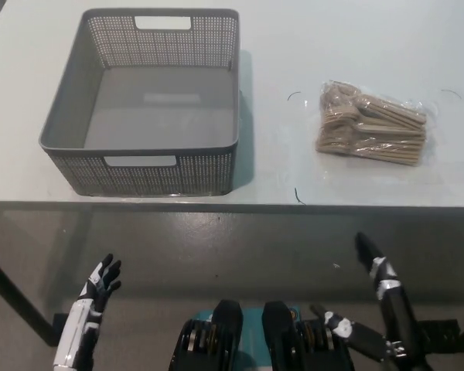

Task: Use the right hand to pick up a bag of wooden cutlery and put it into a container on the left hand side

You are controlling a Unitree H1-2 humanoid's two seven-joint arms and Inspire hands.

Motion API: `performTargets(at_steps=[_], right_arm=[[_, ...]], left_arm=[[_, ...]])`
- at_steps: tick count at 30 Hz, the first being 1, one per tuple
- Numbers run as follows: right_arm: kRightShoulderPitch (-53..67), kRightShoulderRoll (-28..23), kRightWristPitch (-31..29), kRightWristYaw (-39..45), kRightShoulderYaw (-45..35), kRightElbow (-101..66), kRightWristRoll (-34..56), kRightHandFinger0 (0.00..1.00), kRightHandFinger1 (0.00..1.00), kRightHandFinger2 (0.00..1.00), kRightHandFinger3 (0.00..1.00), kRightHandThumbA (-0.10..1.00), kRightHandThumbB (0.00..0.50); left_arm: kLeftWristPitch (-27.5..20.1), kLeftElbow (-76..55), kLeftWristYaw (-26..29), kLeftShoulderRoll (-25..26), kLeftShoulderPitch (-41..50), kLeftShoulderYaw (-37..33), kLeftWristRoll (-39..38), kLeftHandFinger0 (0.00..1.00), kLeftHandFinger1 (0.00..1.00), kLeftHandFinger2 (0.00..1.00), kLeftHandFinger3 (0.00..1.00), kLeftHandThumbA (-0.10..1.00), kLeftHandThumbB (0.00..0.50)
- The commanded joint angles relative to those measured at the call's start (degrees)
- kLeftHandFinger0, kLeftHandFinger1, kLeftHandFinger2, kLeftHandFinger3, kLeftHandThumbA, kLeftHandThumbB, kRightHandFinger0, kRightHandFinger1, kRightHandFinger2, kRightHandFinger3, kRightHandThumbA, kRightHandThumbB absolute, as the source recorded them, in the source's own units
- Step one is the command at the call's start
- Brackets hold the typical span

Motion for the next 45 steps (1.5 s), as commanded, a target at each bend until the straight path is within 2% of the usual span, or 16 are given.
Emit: performTargets(at_steps=[1, 3, 4, 6, 12, 24, 25, 26, 30, 34, 36, 40, 45], right_arm=[[0.9, 1.2, -4.4, -4.1, -2.6, -6.9, -4.6, 1.00, 1.00, 1.00, 1.00, 0.94, 0.142], [-0.4, 1.3, -2.8, -4.8, -4.3, -9.6, -4.7, 1.00, 1.00, 1.00, 1.00, 0.96, 0.164], [-1.2, 1.2, -1.8, -5.1, -5.3, -11.2, -4.9, 1.00, 1.00, 1.00, 1.00, 0.97, 0.159], [-2.9, 0.5, -0.7, -4.9, -7.1, -12.4, -3.8, 1.00, 1.00, 1.00, 1.00, 1.00, 0.180], [-7.2, -1.1, 1.9, -5.2, -10.9, -13.5, -5.7, 1.00, 1.00, 1.00, 1.00, 1.00, 0.221], [-19.2, -10.8, 14.6, -0.5, -14.0, -13.7, -8.2, 1.00, 1.00, 1.00, 1.00, 1.00, 0.290], [-21.8, -12.8, 18.9, 1.6, -13.7, -14.7, -9.5, 1.00, 1.00, 1.00, 1.00, 1.00, 0.309], [-22.6, -13.6, 20.4, 2.4, -13.5, -15.0, -9.6, 1.00, 1.00, 1.00, 1.00, 1.00, 0.310], [-30.2, -20.7, 29.1, 9.0, -12.0, -14.5, -9.7, 1.00, 1.00, 1.00, 1.00, 0.91, 0.273], [-35.4, -24.9, 32.8, 12.2, -10.4, -12.0, -9.7, 1.00, 1.00, 1.00, 1.00, 0.90, 0.285], [-39.7, -26.9, 32.5, 13.7, -8.8, -8.1, -9.8, 1.00, 1.00, 1.00, 1.00, 0.87, 0.296], [-46.6, -29.6, 33.6, 17.9, -4.2, -0.8, -9.7, 1.00, 1.00, 1.00, 1.00, 0.87, 0.365], [-54.5, -32.4, 36.9, 25.3, 3.0, 5.7, -10.0, 1.00, 1.00, 1.00, 1.00, 0.88, 0.407]], left_arm=[[-3.5, -1.4, -2.0, 1.0, 0.6, -1.5, -0.4, 1.00, 1.00, 1.00, 1.00, 1.00, 0.319], [-3.5, -1.4, -1.9, 0.7, 0.8, -1.6, -0.3, 1.00, 1.00, 1.00, 1.00, 1.00, 0.338], [-3.5, -1.3, -1.6, 0.7, 0.8, -1.7, 0.0, 1.00, 1.00, 1.00, 1.00, 1.00, 0.340], [-3.5, -1.4, -1.5, 0.7, 0.9, -1.7, 0.1, 1.00, 1.00, 1.00, 1.00, 1.00, 0.331], [-3.5, -0.9, -2.0, 1.0, 0.6, -1.8, -0.4, 1.00, 1.00, 1.00, 1.00, 1.00, 0.323], [-3.5, -0.2, -3.2, 1.0, 0.5, -2.6, -0.1, 1.00, 1.00, 1.00, 1.00, 1.00, 0.330], [-3.5, -0.1, -3.3, 1.1, 0.3, -2.7, -0.2, 1.00, 1.00, 1.00, 1.00, 1.00, 0.329], [-3.5, 0.0, -3.4, 1.0, 0.2, -2.7, -0.2, 1.00, 1.00, 1.00, 1.00, 1.00, 0.329], [-3.5, 0.7, -3.7, 1.0, -0.3, -3.2, 0.1, 1.00, 1.00, 1.00, 1.00, 1.00, 0.315], [-3.5, 0.9, -3.6, 1.3, -0.5, -3.9, 1.0, 1.00, 1.00, 1.00, 1.00, 1.00, 0.295], [-3.5, 1.0, -4.0, 1.5, -0.7, -4.1, 0.7, 1.00, 1.00, 1.00, 1.00, 1.00, 0.299], [-3.5, 1.4, -4.2, 1.4, -0.4, -4.1, 0.1, 1.00, 1.00, 1.00, 1.00, 1.00, 0.300], [-3.5, 1.2, -3.9, 1.5, 0.1, -4.3, 0.6, 1.00, 1.00, 1.00, 1.00, 1.00, 0.308]])
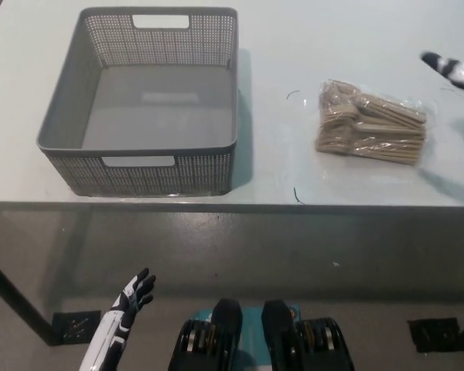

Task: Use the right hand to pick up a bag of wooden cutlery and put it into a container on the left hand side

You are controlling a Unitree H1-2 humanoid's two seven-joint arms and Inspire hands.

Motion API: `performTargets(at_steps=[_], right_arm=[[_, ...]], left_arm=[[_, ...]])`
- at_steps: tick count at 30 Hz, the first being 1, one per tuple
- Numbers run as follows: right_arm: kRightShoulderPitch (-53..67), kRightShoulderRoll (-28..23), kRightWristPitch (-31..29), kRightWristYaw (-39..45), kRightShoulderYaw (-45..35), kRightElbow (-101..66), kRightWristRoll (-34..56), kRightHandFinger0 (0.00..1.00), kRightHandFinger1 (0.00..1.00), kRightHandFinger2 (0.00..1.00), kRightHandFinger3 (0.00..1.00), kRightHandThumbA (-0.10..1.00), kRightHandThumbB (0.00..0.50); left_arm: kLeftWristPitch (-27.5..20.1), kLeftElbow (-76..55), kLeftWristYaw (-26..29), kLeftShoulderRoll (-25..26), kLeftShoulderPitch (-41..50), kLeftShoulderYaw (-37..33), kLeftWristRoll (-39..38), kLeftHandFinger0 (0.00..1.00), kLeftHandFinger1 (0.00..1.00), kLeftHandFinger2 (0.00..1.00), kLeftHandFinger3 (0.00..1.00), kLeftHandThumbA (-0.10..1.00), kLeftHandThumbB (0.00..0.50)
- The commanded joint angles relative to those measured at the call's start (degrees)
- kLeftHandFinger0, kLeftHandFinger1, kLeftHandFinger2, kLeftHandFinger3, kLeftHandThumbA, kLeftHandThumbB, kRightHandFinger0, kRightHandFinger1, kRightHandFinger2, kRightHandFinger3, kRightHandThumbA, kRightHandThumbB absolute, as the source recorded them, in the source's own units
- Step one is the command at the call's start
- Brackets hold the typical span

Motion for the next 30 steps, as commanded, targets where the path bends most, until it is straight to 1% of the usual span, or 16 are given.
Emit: performTargets(at_steps=[1, 2, 3, 5, 6, 7, 9, 11, 13, 15, 17, 21, 23, 26, 30], right_arm=[[-9.2, -3.9, 5.5, 11.1, 6.0, 4.5, -2.3, 1.00, 1.00, 1.00, 1.00, 0.93, 0.422], [-11.4, -4.6, 7.1, 13.6, 8.5, 5.9, -3.8, 1.00, 1.00, 1.00, 1.00, 0.97, 0.448], [-14.1, -5.0, 8.2, 16.4, 10.8, 8.2, -4.6, 1.00, 1.00, 1.00, 1.00, 0.94, 0.474], [-16.2, -5.1, 9.2, 18.6, 12.7, 9.9, -4.4, 1.00, 1.00, 1.00, 1.00, 0.89, 0.481], [-18.2, -4.9, 9.1, 20.3, 14.2, 12.1, -4.5, 1.00, 1.00, 1.00, 1.00, 0.87, 0.495], [-19.2, -4.7, 8.8, 21.2, 15.1, 13.8, -4.2, 1.00, 1.00, 1.00, 1.00, 0.86, 0.499], [-21.5, -4.5, 7.4, 23.3, 17.7, 17.3, -5.0, 1.00, 1.00, 1.00, 1.00, 0.88, 0.500], [-22.9, -4.4, 6.6, 25.0, 19.7, 20.4, -5.4, 1.00, 1.00, 1.00, 1.00, 0.87, 0.497], [-24.1, -4.1, 6.9, 26.5, 21.5, 23.1, -5.9, 1.00, 1.00, 1.00, 1.00, 0.86, 0.500], [-25.5, -3.8, 6.3, 28.1, 23.8, 26.2, -6.6, 1.00, 1.00, 1.00, 1.00, 0.88, 0.500], [-26.2, -3.6, 6.3, 28.9, 24.8, 27.6, -6.7, 1.00, 1.00, 1.00, 1.00, 0.87, 0.500], [-27.4, -3.9, 6.0, 30.6, 27.9, 30.7, -8.5, 1.00, 1.00, 1.00, 1.00, 0.87, 0.500], [-27.4, -4.3, 6.3, 30.3, 28.3, 31.0, -9.5, 1.00, 1.00, 1.00, 1.00, 0.85, 0.500], [-28.3, -4.5, 5.4, 30.3, 28.7, 33.1, -10.4, 1.00, 1.00, 1.00, 1.00, 0.87, 0.500], [-29.8, -4.3, 4.6, 30.5, 28.6, 36.3, -11.3, 1.00, 1.00, 1.00, 1.00, 0.86, 0.500]], left_arm=[[-2.2, -0.8, -0.6, 1.3, -0.2, -0.3, 0.6, 1.00, 1.00, 1.00, 1.00, 1.00, 0.308], [-2.2, -0.7, -0.7, 1.3, -0.2, -0.4, 0.4, 1.00, 1.00, 1.00, 1.00, 1.00, 0.304], [-2.2, -0.5, -0.7, 1.3, -0.2, -0.4, 0.2, 1.00, 1.00, 1.00, 1.00, 1.00, 0.293], [-2.2, -0.5, -0.7, 1.1, 0.2, -0.5, 0.2, 1.00, 1.00, 1.00, 1.00, 1.00, 0.298], [-2.2, -0.5, -0.8, 1.2, 0.3, -0.5, 0.0, 1.00, 1.00, 1.00, 1.00, 1.00, 0.299], [-2.2, -0.5, -0.8, 1.2, 0.3, -0.5, -0.1, 1.00, 1.00, 1.00, 1.00, 1.00, 0.297], [-2.2, -0.5, -0.7, 1.3, 0.3, -0.6, 0.0, 1.00, 1.00, 1.00, 1.00, 1.00, 0.292], [-2.2, -0.5, -0.8, 1.2, 0.3, -0.6, -0.1, 1.00, 1.00, 1.00, 1.00, 1.00, 0.295], [-2.2, -0.4, -0.9, 1.2, 0.3, -0.7, -0.3, 1.00, 1.00, 1.00, 1.00, 1.00, 0.298], [-2.2, -0.3, -0.8, 1.4, 0.1, -0.7, -0.2, 1.00, 1.00, 1.00, 1.00, 1.00, 0.296], [-2.2, -0.4, -0.9, 1.6, 0.1, -0.7, -0.3, 1.00, 1.00, 1.00, 1.00, 1.00, 0.292], [-2.2, -0.6, -0.8, 1.3, 0.2, -0.5, -0.5, 1.00, 1.00, 1.00, 1.00, 1.00, 0.303], [-2.2, -0.5, -0.9, 1.6, 0.0, -0.6, -0.3, 1.00, 1.00, 1.00, 1.00, 1.00, 0.301], [-2.2, -0.3, -0.9, 1.5, -0.1, -0.5, -0.7, 1.00, 1.00, 1.00, 1.00, 1.00, 0.298], [-2.2, -0.4, -0.7, 1.6, -0.2, -0.4, -0.5, 1.00, 1.00, 1.00, 1.00, 1.00, 0.307]])
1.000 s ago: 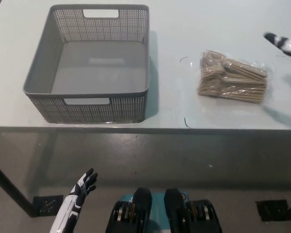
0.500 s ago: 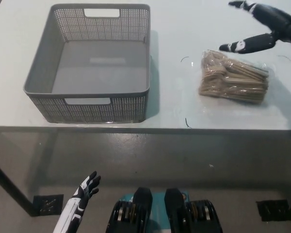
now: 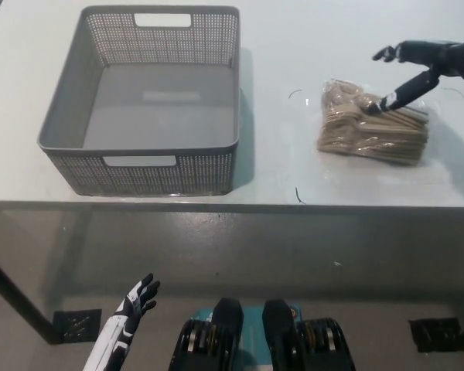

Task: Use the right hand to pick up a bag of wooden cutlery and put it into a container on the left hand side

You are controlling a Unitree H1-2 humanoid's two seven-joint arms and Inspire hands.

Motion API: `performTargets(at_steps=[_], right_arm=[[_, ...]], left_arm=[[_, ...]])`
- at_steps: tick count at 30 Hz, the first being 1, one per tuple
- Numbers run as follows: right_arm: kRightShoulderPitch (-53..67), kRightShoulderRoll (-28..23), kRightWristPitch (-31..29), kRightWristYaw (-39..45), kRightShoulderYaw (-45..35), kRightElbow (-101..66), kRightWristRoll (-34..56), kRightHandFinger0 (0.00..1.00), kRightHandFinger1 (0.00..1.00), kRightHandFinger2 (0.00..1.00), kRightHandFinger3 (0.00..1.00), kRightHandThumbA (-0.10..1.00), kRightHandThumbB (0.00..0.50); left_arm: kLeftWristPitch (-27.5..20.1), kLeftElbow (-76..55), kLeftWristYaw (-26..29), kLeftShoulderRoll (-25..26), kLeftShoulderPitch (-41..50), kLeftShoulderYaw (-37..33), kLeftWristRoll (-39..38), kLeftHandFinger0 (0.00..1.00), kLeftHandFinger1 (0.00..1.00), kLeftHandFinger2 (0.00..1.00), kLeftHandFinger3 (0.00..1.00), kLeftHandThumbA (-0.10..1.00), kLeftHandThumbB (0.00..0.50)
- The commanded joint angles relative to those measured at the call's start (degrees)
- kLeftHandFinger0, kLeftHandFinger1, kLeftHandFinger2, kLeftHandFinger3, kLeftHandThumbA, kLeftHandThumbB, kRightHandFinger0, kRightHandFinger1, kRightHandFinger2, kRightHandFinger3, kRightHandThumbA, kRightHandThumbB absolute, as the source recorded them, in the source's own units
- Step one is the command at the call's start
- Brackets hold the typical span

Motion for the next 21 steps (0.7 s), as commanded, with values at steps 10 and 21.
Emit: performTargets(at_steps=[10, 21], right_arm=[[-7.3, -2.7, -3.5, 1.0, -0.6, 5.8, -3.8, 1.00, 1.00, 1.00, 1.00, 0.90, 0.500], [-6.4, -3.1, -3.0, 2.0, -2.3, 4.6, -3.1, 1.00, 1.00, 1.00, 1.00, 0.91, 0.500]], left_arm=[[-2.2, -0.6, -0.3, 1.2, -1.0, 0.1, -0.1, 1.00, 1.00, 1.00, 1.00, 1.00, 0.313], [-2.2, -0.7, -1.1, 1.7, -1.5, -0.1, -0.4, 1.00, 1.00, 1.00, 1.00, 1.00, 0.317]])
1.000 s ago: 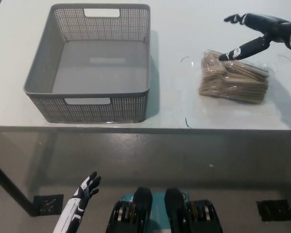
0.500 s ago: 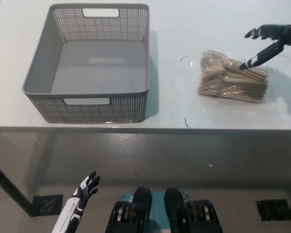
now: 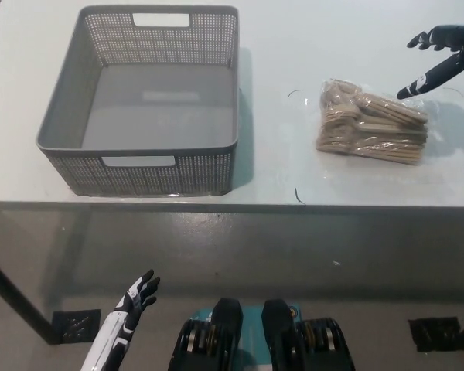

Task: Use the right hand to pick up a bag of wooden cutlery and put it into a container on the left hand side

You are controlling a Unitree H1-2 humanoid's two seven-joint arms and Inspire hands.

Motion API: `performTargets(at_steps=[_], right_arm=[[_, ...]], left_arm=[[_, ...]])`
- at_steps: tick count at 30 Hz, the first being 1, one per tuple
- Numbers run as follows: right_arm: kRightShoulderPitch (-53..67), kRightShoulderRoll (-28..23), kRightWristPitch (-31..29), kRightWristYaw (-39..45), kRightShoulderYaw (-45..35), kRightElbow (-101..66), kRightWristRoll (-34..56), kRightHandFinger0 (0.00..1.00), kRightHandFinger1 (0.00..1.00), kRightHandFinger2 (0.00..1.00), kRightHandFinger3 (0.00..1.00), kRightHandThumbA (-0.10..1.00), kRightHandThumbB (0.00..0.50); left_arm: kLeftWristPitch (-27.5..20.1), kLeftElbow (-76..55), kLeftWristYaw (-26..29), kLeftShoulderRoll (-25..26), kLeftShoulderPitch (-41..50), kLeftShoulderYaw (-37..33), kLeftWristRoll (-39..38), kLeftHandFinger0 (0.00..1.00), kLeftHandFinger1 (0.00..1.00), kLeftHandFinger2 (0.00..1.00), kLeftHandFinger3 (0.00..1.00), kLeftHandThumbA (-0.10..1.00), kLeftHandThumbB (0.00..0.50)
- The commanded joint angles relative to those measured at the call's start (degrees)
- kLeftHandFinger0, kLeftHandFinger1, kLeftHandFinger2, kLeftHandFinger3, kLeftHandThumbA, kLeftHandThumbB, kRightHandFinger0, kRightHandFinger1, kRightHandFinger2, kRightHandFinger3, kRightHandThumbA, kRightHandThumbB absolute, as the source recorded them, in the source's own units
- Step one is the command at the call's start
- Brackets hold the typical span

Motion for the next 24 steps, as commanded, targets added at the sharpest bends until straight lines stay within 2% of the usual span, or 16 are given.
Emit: performTargets(at_steps=[1, 9, 14, 24], right_arm=[[-2.9, -1.9, -1.2, 0.7, -1.5, -1.4, -0.5, 1.00, 1.00, 1.00, 1.00, 0.91, 0.500], [-2.7, -1.0, -0.7, 1.1, -0.7, -1.9, -1.3, 1.00, 1.00, 1.00, 1.00, 0.92, 0.500], [-2.5, 0.7, 0.2, 1.7, -1.0, -2.1, -0.7, 1.00, 1.00, 1.00, 1.00, 0.87, 0.500], [-3.2, 4.3, -2.0, 1.2, 1.9, 2.1, -2.8, 1.00, 1.00, 1.00, 1.00, 0.91, 0.500]], left_arm=[[-2.2, -0.7, -0.8, 1.1, -0.7, 0.0, -0.4, 1.00, 1.00, 1.00, 1.00, 1.00, 0.326], [-2.2, -0.7, -0.8, 1.3, -0.9, 0.1, -0.3, 1.00, 1.00, 1.00, 1.00, 1.00, 0.309], [-2.2, -0.6, -1.1, 1.5, -1.0, -0.1, -0.3, 1.00, 1.00, 1.00, 1.00, 1.00, 0.306], [-2.2, -0.5, -1.3, 1.5, -1.5, -0.1, -0.5, 1.00, 1.00, 1.00, 1.00, 1.00, 0.296]])
